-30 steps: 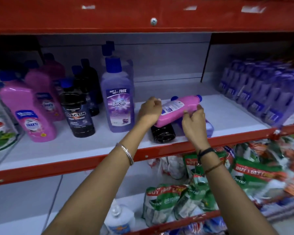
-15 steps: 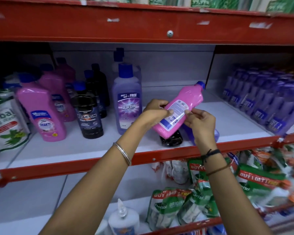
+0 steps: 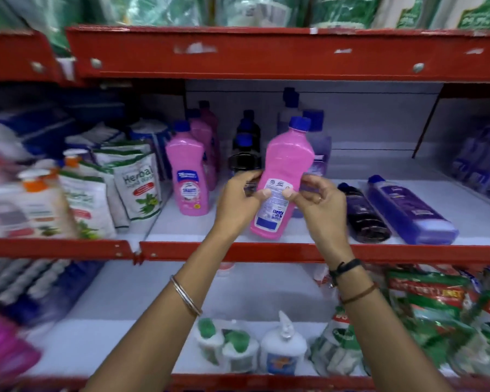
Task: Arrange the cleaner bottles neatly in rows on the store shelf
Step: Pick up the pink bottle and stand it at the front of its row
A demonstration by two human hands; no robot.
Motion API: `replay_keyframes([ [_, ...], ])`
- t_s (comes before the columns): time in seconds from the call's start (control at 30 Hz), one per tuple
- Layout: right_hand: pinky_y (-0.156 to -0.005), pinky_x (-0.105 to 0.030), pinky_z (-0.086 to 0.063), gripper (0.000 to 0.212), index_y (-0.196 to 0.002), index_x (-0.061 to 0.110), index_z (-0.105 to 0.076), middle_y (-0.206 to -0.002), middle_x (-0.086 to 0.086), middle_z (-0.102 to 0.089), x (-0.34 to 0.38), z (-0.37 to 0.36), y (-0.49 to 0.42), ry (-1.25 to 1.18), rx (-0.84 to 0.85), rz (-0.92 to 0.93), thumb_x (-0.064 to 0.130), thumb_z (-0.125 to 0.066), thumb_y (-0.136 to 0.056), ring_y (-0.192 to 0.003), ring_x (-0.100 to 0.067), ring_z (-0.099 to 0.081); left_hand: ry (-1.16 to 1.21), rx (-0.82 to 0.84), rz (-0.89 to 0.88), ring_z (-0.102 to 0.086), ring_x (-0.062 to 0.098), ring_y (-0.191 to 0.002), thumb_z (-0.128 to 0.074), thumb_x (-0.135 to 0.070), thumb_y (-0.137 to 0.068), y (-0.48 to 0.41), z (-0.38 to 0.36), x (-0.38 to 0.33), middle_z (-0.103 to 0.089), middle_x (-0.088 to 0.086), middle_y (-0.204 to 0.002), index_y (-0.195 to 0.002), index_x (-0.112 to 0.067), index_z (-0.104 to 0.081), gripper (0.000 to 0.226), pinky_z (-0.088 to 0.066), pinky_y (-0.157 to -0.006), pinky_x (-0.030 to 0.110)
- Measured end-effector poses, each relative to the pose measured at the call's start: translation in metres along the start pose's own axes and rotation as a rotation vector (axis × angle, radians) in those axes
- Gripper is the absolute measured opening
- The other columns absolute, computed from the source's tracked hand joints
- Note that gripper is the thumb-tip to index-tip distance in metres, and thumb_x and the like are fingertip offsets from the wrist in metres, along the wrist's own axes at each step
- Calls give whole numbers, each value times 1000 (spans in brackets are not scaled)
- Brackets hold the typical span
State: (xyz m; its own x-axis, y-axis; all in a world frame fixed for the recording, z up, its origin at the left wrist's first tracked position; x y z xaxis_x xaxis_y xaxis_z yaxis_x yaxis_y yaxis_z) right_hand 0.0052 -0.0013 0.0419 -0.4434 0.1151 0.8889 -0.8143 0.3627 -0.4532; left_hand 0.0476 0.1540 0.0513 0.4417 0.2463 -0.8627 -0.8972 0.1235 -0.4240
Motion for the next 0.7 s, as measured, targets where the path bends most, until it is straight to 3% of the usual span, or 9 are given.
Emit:
replay_keyframes([
  [0.17, -64, -17, -54, 35, -104, 4, -60, -93, -1, -70, -2, -72, 10, -8, 86, 17, 3, -75, -72, -75, -3, -69, -26, -119, -19, -63, 11, -85, -65, -4, -77, 10, 67, 20, -67, 9, -110, -114, -10, -62, 38, -51, -78, 23],
  [0.37, -65, -19, -54, 35, -104, 12, -59, -98, -9, -71, -14, -146, 12, 16, 185, 32, 6, -75, -73, -79, -13, -68, -81, -212, 53, -65, 22, -101, -59, -27, -72, 9, 124, 63, -66, 8, -115, -118, -19, -59, 47, -53, -89, 47],
  [0.47, -76, -22, -56, 40, -109, 8, -59, -101, -6, -69, -24, -166, 15, 95, 184, 55, 9, -75, -72, -87, -12, -67, -90, -225, 83, -63, 24, -104, -58, -27, -72, 8, 138, 82, -65, 9, -117, -120, -18, -55, 49, -54, -89, 48],
  [0.6, -78, -9, -51, 40, -114, 7, -57, -108, -5, -65, -33, -176, 18, 128, 184, 67, 12, -72, -77, -92, -12, -64, -42, -209, 62, -61, 21, -108, -59, -28, -76, 12, 144, 89, -63, 6, -120, -120, -22, -54, 44, -52, -92, 45],
  [0.7, -76, -7, -49, 29, -107, 11, -58, -109, -8, -62, -36, -177, 19, 164, 128, 104, 15, -69, -80, -93, -13, -62, -6, -220, 47, -62, 18, -100, -46, -24, -90, 11, 153, 95, -64, 4, -111, -110, -20, -58, 24, -53, -89, 46],
])
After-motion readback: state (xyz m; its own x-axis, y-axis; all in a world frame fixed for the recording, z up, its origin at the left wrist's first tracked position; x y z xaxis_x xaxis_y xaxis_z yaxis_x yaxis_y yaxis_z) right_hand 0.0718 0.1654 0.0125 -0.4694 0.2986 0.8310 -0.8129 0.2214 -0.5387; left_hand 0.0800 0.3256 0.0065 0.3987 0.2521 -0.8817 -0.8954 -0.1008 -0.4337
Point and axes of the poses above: each hand's wrist, its own y-axis away from the middle knuckle, its own z-axis out of the back of the hand, x = y × z, the point moved 5 cm from there along -y, towards the middle knuckle
